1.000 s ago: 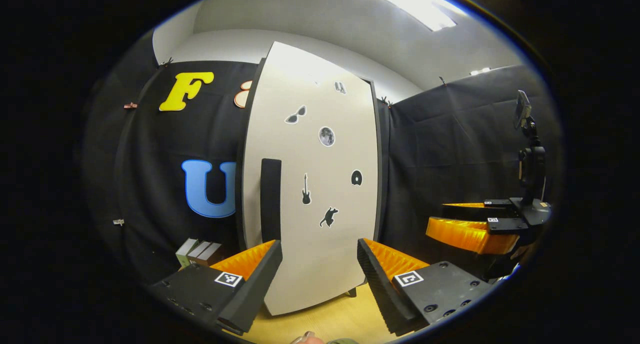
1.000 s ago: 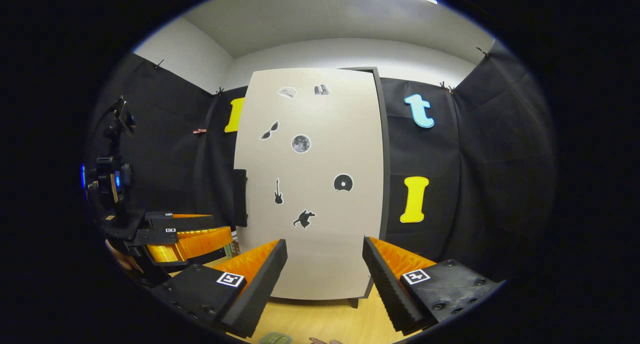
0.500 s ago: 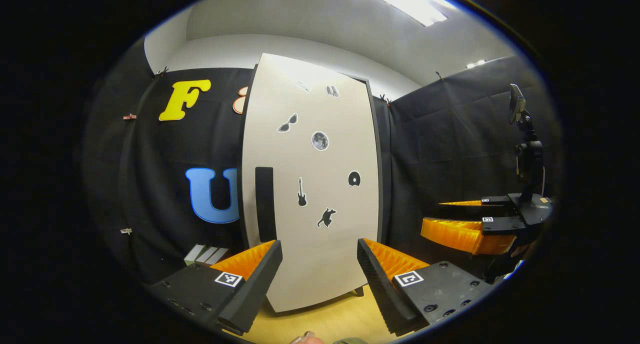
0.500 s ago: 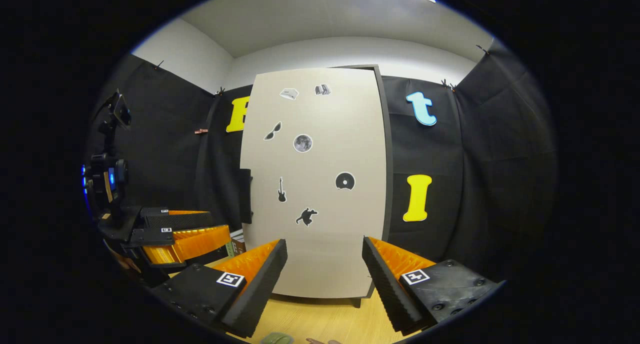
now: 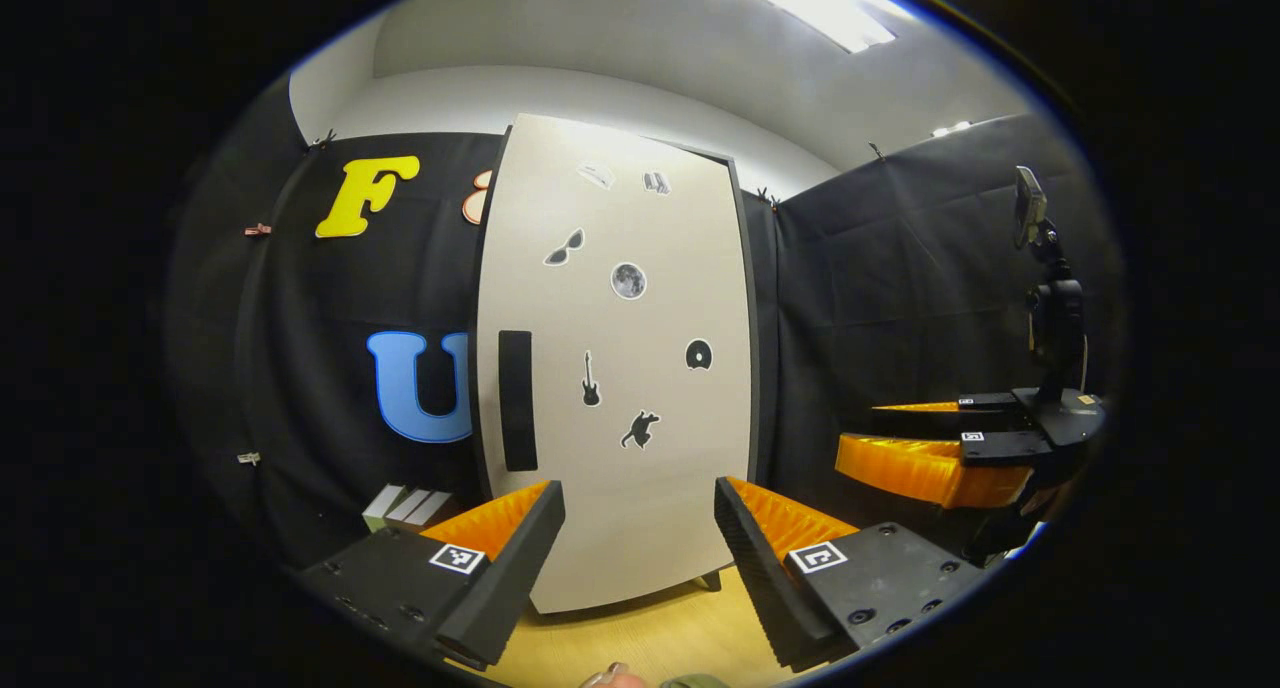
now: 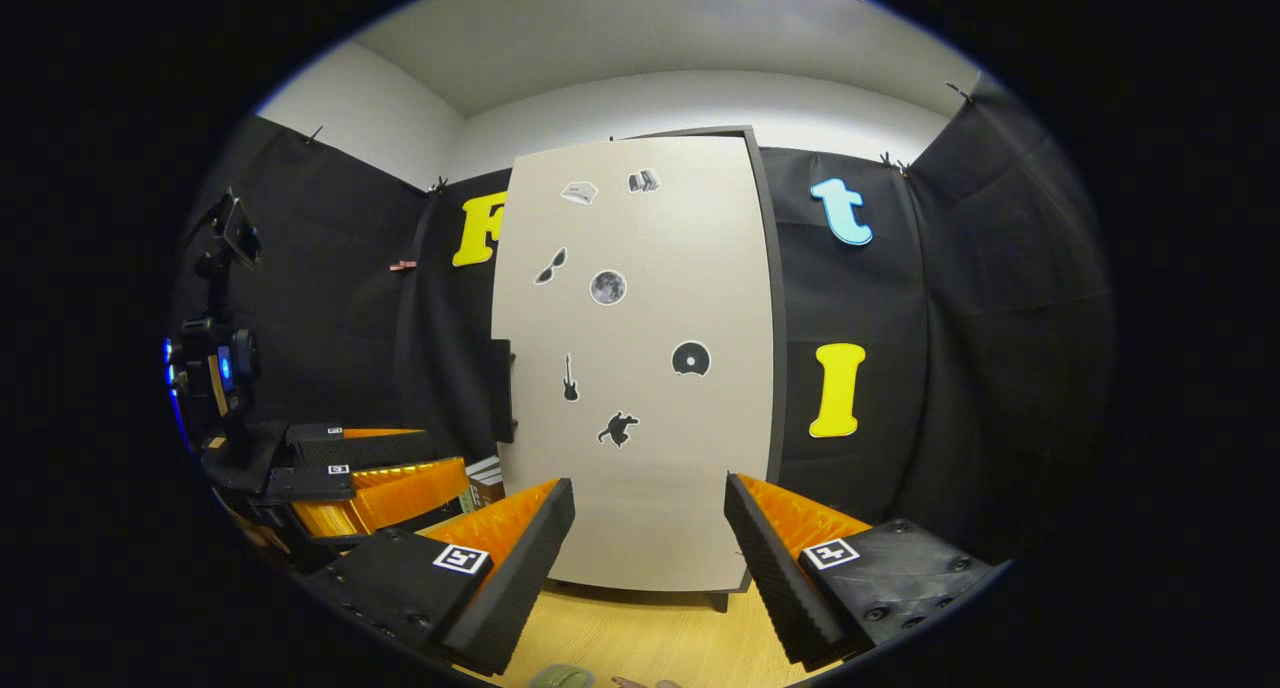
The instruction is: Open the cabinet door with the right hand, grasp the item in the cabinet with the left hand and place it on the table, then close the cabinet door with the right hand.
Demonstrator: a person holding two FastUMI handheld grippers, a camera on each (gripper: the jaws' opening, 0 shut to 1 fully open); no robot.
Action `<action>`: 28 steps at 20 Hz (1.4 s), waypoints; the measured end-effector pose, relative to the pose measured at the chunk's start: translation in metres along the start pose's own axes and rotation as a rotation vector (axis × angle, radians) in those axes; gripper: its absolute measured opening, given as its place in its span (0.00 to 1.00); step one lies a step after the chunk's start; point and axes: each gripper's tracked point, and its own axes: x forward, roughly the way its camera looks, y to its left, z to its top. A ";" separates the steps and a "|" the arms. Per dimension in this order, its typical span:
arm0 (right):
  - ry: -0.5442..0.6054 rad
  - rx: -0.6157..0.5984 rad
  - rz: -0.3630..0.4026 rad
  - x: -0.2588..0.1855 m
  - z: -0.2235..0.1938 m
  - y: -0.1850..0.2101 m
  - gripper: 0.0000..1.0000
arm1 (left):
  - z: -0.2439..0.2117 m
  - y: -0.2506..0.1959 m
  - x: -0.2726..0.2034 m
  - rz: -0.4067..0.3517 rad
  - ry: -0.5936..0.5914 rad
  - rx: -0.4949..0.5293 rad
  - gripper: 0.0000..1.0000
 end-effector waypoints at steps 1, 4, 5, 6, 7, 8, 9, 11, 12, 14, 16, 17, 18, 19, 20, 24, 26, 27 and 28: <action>0.001 -0.002 0.000 0.000 -0.002 0.000 0.98 | -0.001 0.000 0.001 0.000 0.002 -0.001 0.94; 0.009 -0.006 0.000 -0.001 -0.005 0.000 0.98 | -0.001 -0.001 0.000 0.001 0.004 -0.002 0.95; 0.011 -0.003 0.001 -0.001 -0.006 0.001 0.98 | -0.001 -0.002 0.000 0.002 0.006 -0.001 0.94; 0.012 0.000 0.002 -0.001 -0.005 0.001 0.98 | -0.001 -0.001 0.000 0.004 0.008 0.002 0.95; 0.011 0.003 0.003 0.000 -0.005 0.001 0.98 | -0.002 -0.001 -0.001 0.007 0.008 0.005 0.95; 0.010 0.003 0.002 0.000 -0.005 0.001 0.98 | -0.001 -0.001 -0.001 0.008 0.008 0.008 0.95; 0.007 0.004 0.001 0.000 -0.004 0.001 0.98 | -0.002 -0.001 0.000 0.009 0.008 0.009 0.95; 0.003 0.006 0.004 0.001 -0.003 0.003 0.98 | -0.002 0.000 0.000 0.013 0.006 0.011 0.95; 0.004 0.005 0.004 0.001 -0.004 0.003 0.98 | -0.002 0.000 0.000 0.015 0.006 0.012 0.95; 0.006 0.000 0.002 0.002 -0.004 0.002 0.98 | -0.002 0.001 -0.002 0.019 0.005 0.012 0.95; 0.007 0.000 0.004 0.002 -0.005 0.004 0.98 | -0.002 0.002 -0.001 0.023 0.006 0.009 0.95; 0.009 0.001 0.005 0.002 -0.006 0.004 0.98 | -0.002 0.003 -0.001 0.023 0.007 0.007 0.94; 0.014 0.001 0.004 0.002 -0.007 0.004 0.98 | -0.002 0.003 -0.001 0.021 0.008 0.006 0.95; 0.016 0.002 0.004 0.002 -0.008 0.004 0.98 | -0.003 0.003 -0.001 0.021 0.009 0.007 0.95; 0.017 0.002 0.003 0.002 -0.007 0.003 0.98 | -0.003 0.003 -0.001 0.022 0.010 0.009 0.95; 0.021 -0.001 0.001 0.002 -0.008 0.003 0.98 | -0.003 0.000 0.001 0.007 0.007 0.002 0.95; 0.021 -0.006 0.001 0.001 -0.008 0.003 0.98 | -0.003 -0.001 0.002 0.000 0.003 -0.012 0.95; 0.021 -0.007 -0.002 0.001 -0.008 0.003 0.98 | -0.003 -0.002 0.002 -0.009 0.002 -0.016 0.95; 0.019 -0.006 -0.005 0.001 -0.008 0.002 0.98 | -0.002 -0.003 0.002 -0.014 0.002 -0.019 0.95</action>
